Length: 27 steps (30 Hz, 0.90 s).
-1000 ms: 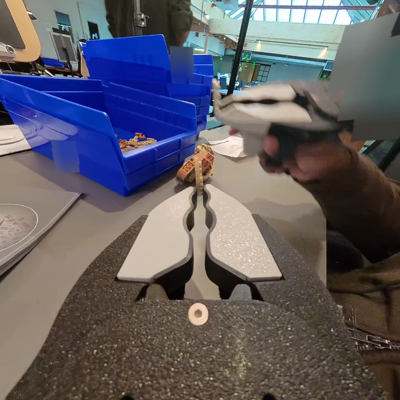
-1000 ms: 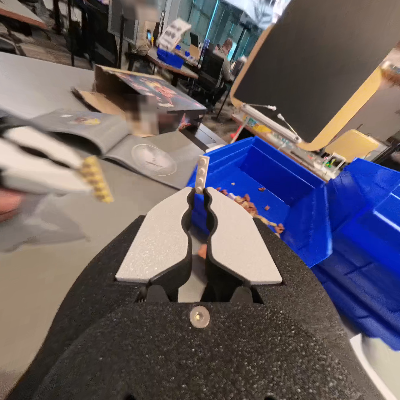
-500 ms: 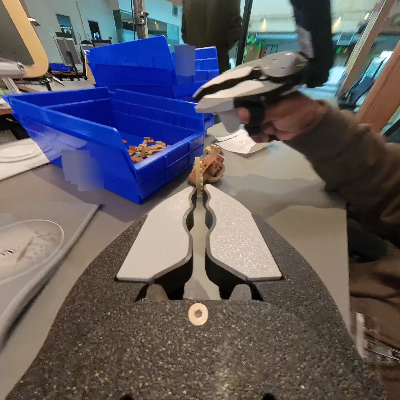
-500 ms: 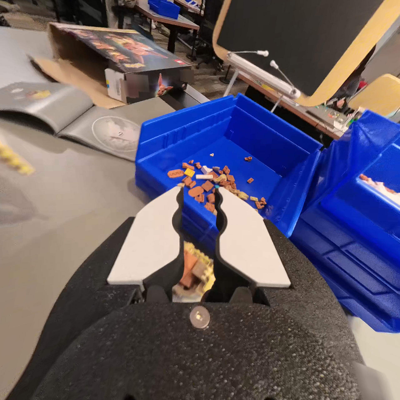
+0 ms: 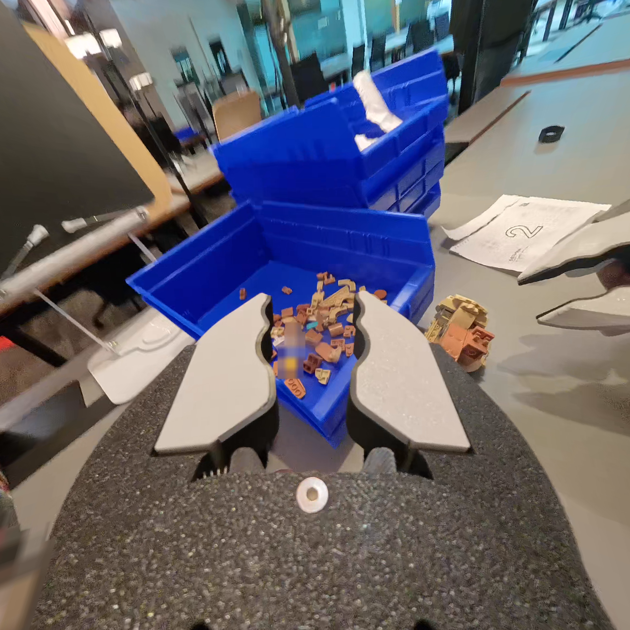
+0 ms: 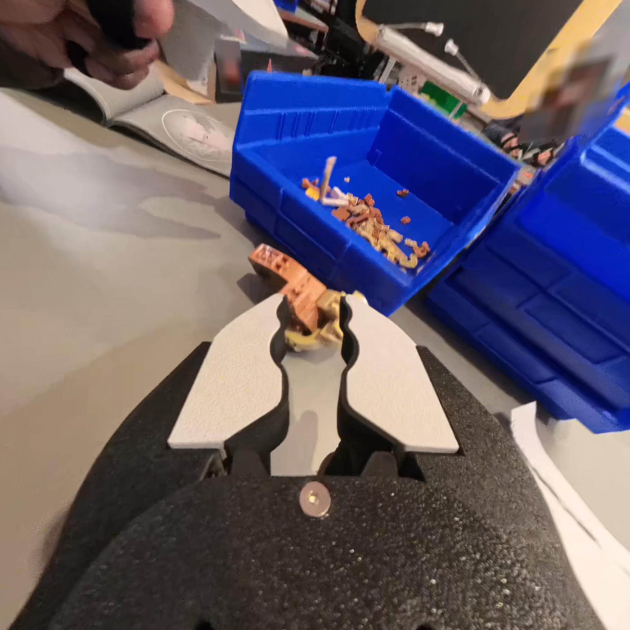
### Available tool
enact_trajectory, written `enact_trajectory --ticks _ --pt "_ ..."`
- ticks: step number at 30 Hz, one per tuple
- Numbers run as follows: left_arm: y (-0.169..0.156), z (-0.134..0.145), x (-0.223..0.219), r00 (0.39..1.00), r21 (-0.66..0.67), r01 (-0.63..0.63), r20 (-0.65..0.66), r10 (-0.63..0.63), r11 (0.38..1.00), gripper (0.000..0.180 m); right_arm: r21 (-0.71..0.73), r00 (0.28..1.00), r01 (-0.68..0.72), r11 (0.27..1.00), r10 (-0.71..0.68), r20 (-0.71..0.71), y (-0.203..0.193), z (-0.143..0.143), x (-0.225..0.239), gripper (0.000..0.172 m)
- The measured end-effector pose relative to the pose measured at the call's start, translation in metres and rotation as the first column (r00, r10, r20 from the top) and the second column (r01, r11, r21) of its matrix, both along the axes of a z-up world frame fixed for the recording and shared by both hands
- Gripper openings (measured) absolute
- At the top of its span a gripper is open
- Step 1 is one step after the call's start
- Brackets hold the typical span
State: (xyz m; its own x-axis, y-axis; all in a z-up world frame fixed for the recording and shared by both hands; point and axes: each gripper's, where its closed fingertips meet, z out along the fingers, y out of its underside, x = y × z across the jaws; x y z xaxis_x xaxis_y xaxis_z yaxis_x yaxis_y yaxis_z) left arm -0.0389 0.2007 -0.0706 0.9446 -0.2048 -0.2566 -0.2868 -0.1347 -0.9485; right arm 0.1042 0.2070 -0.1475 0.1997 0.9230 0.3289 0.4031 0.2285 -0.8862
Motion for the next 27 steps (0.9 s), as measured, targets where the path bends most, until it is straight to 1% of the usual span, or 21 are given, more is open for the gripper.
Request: enact_trajectory --ticks 1,2,3,4,5,6,7,9,12,18,20,21,22,25,27 --pt "-0.006 -0.001 0.008 0.999 0.058 0.021 -0.046 -0.018 0.998 0.044 -0.013 1.000 0.001 1.000 -0.001 0.016 0.001 -0.007 0.005 0.029" --pt "-0.014 -0.004 0.020 0.991 0.094 0.075 -0.114 -0.064 0.993 0.040 -0.021 0.999 0.003 1.000 -0.002 0.035 0.001 -0.015 0.009 0.028" --pt "-0.021 -0.012 0.036 0.973 0.088 0.150 -0.188 -0.131 0.985 0.035 -0.024 0.998 0.003 1.000 -0.002 0.057 0.000 -0.021 0.012 0.028" --pt "-0.025 -0.025 0.051 0.948 0.038 0.210 -0.252 -0.194 0.977 0.033 -0.021 0.997 0.004 1.000 -0.003 0.078 -0.001 -0.026 0.014 0.028" --pt "-0.027 -0.041 0.061 0.925 -0.040 0.243 -0.292 -0.244 0.969 0.034 -0.012 0.995 0.006 1.000 -0.005 0.095 -0.002 -0.030 0.015 0.028" --pt "-0.028 -0.058 0.069 0.906 -0.126 0.266 -0.305 -0.292 0.956 0.034 0.001 0.994 0.006 1.000 -0.006 0.107 -0.004 -0.032 0.015 0.028" --pt "-0.026 -0.073 0.074 0.898 -0.193 0.268 -0.305 -0.317 0.944 0.036 0.013 0.993 0.005 1.000 -0.006 0.116 -0.006 -0.033 0.014 0.028" --pt "-0.014 -0.089 0.074 0.899 -0.225 0.233 -0.322 -0.298 0.946 0.036 0.031 0.992 0.002 1.000 -0.005 0.126 -0.010 -0.035 0.011 0.027" --pt "-0.004 -0.110 0.080 0.882 -0.289 0.243 -0.331 -0.335 0.926 0.038 0.040 0.992 -0.005 0.999 0.000 0.128 -0.015 -0.038 0.008 0.026" --pt "0.016 -0.131 0.087 0.857 -0.365 0.230 -0.364 -0.365 0.902 0.042 0.036 0.990 -0.013 0.999 0.008 0.143 -0.017 -0.045 0.005 0.026" --pt "0.021 -0.140 0.087 0.854 -0.385 0.218 -0.371 -0.366 0.897 0.038 0.037 0.989 -0.007 0.999 0.002 0.146 -0.016 -0.046 0.005 0.025" --pt "0.023 -0.143 0.086 0.856 -0.394 0.210 -0.368 -0.363 0.895 0.024 0.038 0.989 0.001 0.999 -0.006 0.147 -0.014 -0.047 0.006 0.025" --pt "0.023 -0.147 0.087 0.865 -0.400 0.212 -0.348 -0.362 0.892 0.019 0.040 0.989 0.011 0.999 -0.017 0.148 -0.013 -0.048 0.006 0.025" --pt "0.019 -0.151 0.087 0.922 -0.436 0.217 -0.202 -0.330 0.873 0.018 0.050 0.989 0.046 0.998 -0.052 0.140 -0.007 -0.047 0.010 0.025" --pt "0.014 -0.150 0.086 0.956 -0.451 0.242 -0.043 -0.292 0.859 0.018 0.054 0.991 0.068 0.996 -0.074 0.115 -0.004 -0.042 0.012 0.025"
